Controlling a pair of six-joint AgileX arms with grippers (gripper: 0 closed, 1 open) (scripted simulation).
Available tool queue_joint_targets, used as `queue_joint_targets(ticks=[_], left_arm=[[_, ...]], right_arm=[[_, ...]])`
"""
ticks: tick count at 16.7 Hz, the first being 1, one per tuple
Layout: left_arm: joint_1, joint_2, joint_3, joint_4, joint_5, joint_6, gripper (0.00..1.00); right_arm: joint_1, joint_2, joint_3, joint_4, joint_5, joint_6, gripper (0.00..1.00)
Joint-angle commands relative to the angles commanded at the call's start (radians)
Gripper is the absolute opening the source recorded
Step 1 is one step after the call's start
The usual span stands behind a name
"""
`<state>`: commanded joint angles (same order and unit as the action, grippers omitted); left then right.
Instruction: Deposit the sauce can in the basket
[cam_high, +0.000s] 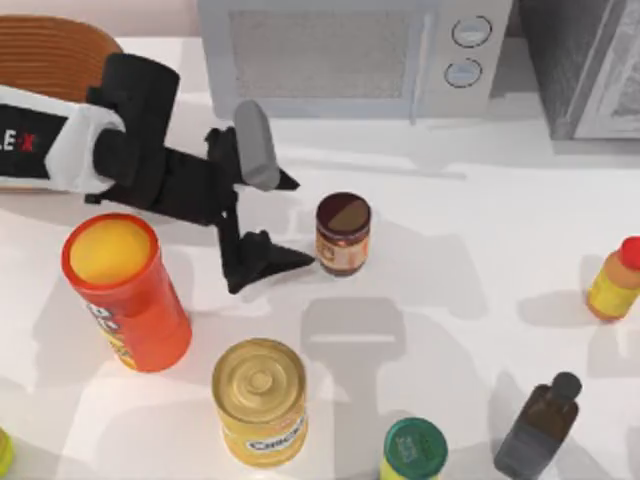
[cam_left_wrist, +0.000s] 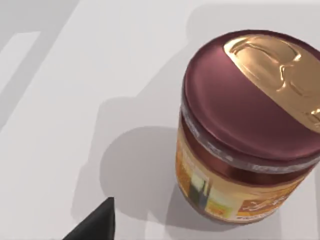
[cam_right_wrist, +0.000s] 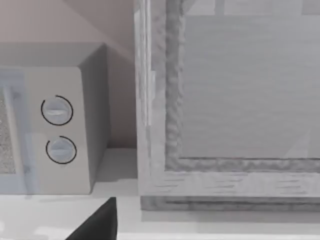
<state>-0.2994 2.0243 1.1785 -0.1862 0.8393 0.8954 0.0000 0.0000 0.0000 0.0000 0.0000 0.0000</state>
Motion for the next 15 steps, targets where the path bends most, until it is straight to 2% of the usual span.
queue_joint_targets(ticks=[8, 15], left_arm=[[-0.003, 0.027, 0.024, -0.003, 0.015, 0.012, 1.0], [-0.125, 0.116, 0.082, 0.13, -0.047, -0.127, 1.0]], right_arm=[[0.0, 0.0, 0.0, 0.0, 0.0, 0.0, 1.0], [0.0, 0.0, 0.0, 0.0, 0.0, 0.0, 1.0]])
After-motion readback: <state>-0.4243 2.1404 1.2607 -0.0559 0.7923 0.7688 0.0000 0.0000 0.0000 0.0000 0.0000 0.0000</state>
